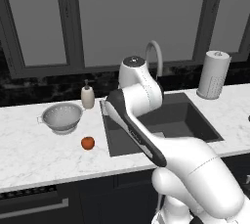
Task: Put the colander in the sink, put the kiwi, orange in the colander, and turn on the sink faucet and pour water over the colander.
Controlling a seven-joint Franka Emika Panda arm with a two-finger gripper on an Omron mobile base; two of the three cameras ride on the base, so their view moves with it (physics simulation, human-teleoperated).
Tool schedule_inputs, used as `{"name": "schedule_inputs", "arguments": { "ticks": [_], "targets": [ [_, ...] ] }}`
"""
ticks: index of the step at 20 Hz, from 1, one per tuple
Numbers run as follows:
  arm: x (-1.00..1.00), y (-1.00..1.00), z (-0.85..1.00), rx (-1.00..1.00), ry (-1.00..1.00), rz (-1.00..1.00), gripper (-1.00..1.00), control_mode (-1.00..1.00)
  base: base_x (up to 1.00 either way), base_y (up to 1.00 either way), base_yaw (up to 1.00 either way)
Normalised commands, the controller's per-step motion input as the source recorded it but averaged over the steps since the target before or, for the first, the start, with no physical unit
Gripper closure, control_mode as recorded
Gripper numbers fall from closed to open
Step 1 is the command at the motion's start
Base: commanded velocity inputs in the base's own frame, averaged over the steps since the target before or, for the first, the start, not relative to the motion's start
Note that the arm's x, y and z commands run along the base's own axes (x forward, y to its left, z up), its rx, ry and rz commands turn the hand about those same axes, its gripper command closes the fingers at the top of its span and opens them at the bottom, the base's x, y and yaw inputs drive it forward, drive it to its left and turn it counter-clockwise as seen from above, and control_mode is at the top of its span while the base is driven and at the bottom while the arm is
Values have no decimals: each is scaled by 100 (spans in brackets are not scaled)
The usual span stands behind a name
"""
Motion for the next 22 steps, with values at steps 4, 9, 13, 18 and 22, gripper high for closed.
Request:
{"name": "schedule_inputs", "arguments": {
  "ticks": [4, 9, 13, 18, 22],
  "targets": [
    [24, 30, -5, 4, 0, -14, -100, -100, 0, 0, 0],
    [27, 21, -7, 8, 0, -13, -100, -100, 0, 0, 0],
    [27, 28, -1, 8, 0, -13, -100, -100, 0, 0, 0],
    [5, 26, -5, 5, 6, -7, -100, -100, 0, 0, 0],
    [0, 29, -26, 5, 7, 0, -100, -100, 0, 0, 0]
  ]
}}
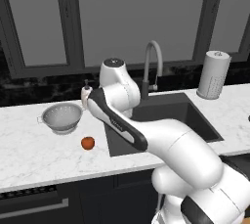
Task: Put the colander in the sink, put the kiwi, orange in the colander, and turn on the sink faucet and pour water over the colander.
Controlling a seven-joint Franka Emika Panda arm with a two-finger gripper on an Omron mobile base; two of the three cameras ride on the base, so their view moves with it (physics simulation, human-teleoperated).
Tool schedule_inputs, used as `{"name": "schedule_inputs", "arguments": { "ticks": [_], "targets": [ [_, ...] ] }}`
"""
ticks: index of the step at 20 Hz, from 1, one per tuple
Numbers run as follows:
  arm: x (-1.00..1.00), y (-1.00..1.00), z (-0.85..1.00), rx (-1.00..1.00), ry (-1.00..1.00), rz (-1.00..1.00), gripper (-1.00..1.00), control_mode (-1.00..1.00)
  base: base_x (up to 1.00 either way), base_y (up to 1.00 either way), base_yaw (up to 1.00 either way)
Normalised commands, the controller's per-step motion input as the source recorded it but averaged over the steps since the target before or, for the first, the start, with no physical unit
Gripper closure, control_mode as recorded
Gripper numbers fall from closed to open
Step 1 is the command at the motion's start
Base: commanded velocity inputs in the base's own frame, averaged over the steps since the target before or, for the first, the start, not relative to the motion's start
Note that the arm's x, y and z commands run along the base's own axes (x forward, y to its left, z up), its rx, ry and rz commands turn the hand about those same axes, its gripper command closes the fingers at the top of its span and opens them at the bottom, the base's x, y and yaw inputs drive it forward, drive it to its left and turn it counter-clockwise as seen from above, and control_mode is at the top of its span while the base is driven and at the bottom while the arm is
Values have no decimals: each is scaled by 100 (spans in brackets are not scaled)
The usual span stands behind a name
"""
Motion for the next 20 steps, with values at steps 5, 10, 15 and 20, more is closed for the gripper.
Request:
{"name": "schedule_inputs", "arguments": {
  "ticks": [5, 10, 15, 20],
  "targets": [
    [5, 37, -35, 0, 0, 0, -100, -100, 0, 0, 0],
    [25, 25, -38, 8, 0, -1, -100, -100, 0, 0, 0],
    [59, 17, -9, 3, 0, -2, -100, -100, 0, 0, 0],
    [54, 30, -9, 0, 0, -4, -100, -100, 0, 0, 0]
  ]
}}
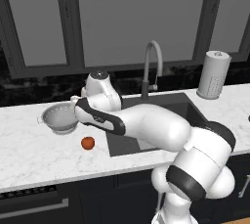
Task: Put the colander in the sink, put the kiwi, orange in the colander, and turn on the sink faucet and pour water over the colander.
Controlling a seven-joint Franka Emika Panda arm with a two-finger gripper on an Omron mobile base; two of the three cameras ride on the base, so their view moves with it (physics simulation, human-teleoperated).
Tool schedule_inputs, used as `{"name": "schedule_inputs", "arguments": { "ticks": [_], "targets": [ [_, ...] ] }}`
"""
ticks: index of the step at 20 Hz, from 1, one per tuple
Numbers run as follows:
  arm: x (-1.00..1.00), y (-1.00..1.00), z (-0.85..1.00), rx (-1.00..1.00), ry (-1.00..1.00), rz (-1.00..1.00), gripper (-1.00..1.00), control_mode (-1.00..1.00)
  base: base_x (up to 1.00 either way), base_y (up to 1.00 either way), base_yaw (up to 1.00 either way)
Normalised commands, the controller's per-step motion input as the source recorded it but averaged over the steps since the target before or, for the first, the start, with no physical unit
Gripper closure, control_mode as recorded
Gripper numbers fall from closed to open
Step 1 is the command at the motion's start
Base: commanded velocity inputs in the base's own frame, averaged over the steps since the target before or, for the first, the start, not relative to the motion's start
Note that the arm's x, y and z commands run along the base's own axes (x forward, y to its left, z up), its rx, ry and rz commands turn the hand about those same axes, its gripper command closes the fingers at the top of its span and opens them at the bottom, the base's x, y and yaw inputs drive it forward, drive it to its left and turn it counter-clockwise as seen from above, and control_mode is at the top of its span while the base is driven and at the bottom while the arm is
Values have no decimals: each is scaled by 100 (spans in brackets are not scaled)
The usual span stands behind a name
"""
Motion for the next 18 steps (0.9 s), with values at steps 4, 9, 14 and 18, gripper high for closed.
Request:
{"name": "schedule_inputs", "arguments": {
  "ticks": [4, 9, 14, 18],
  "targets": [
    [18, 33, -19, 0, 1, 0, -100, -100, 0, 0, 0],
    [10, 21, -21, 0, 0, 0, -100, -100, 0, 0, 0],
    [14, 5, -26, 0, 0, 0, -100, -100, 0, 0, 0],
    [17, 0, -28, 0, 0, 0, -100, -100, 0, 0, 0]
  ]
}}
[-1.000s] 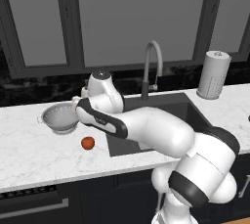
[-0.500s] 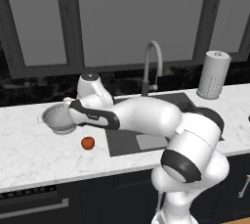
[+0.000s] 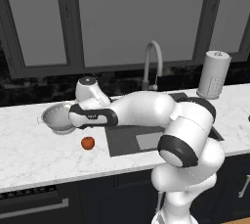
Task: Put the colander in the sink, put the kiwi, orange in the colander, and turn on the sink faucet and pour water over the colander.
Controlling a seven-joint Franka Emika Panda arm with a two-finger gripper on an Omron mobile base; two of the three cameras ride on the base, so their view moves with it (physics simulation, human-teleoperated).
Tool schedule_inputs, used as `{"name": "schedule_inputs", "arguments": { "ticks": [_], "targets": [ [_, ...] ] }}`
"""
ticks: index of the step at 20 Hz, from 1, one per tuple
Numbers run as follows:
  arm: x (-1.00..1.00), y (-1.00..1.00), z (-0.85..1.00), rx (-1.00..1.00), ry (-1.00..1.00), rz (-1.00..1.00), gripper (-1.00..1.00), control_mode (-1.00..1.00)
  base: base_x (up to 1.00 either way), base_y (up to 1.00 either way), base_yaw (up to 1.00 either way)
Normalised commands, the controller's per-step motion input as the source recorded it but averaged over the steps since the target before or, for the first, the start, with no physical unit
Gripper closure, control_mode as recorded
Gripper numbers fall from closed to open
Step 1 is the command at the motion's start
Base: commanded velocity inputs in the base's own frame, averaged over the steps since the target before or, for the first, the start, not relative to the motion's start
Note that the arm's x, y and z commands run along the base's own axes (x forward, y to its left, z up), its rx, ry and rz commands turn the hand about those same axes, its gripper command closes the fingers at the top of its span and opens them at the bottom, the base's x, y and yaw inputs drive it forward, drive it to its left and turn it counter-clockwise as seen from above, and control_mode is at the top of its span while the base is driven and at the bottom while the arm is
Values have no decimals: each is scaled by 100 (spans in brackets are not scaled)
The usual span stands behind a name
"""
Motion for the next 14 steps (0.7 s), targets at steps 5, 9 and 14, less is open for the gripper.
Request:
{"name": "schedule_inputs", "arguments": {
  "ticks": [5, 9, 14],
  "targets": [
    [10, 0, -16, 0, 0, 0, -100, -100, 0, 0, 0],
    [7, 0, 0, 0, 0, 0, -100, -100, 0, 0, 0],
    [2, 0, 0, 0, 0, 0, -100, -100, 0, 0, 0]
  ]
}}
